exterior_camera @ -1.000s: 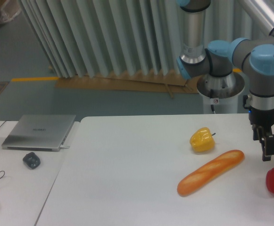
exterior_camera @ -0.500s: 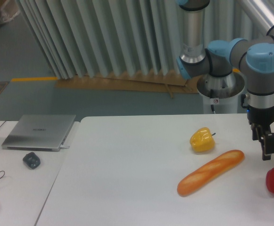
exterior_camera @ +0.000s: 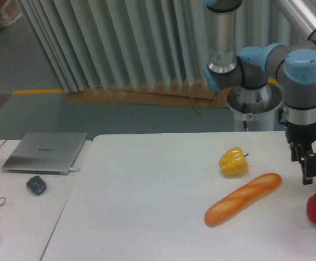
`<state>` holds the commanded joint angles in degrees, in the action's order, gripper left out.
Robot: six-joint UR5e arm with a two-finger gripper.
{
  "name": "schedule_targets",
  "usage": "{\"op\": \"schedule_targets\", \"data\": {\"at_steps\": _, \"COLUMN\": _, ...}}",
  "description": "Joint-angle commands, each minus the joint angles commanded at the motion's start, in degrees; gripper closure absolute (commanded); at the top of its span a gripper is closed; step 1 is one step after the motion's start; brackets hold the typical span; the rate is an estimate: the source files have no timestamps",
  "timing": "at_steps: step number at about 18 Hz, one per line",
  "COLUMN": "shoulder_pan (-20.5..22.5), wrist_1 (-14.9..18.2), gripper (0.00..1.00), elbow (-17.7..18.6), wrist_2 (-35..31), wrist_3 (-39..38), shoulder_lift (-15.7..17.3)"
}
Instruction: Place the red peppers in a basket
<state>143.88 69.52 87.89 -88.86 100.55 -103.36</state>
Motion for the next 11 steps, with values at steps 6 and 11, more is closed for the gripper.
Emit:
{"op": "schedule_targets", "data": {"at_steps": 6, "shoulder_pan": -0.09, "wrist_1": 0.97, "gripper": 0.00, "elbow": 0.26, "wrist_2": 0.17, "wrist_3": -0.96, "shoulder_lift": 0.00}}
{"op": "schedule_targets", "data": {"at_steps": 11, "shoulder_pan": -0.61, "wrist_1": 1.24, "gripper": 0.00, "elbow": 0.44, "wrist_2": 0.26, "wrist_3": -10.34, "shoulder_lift": -0.35}}
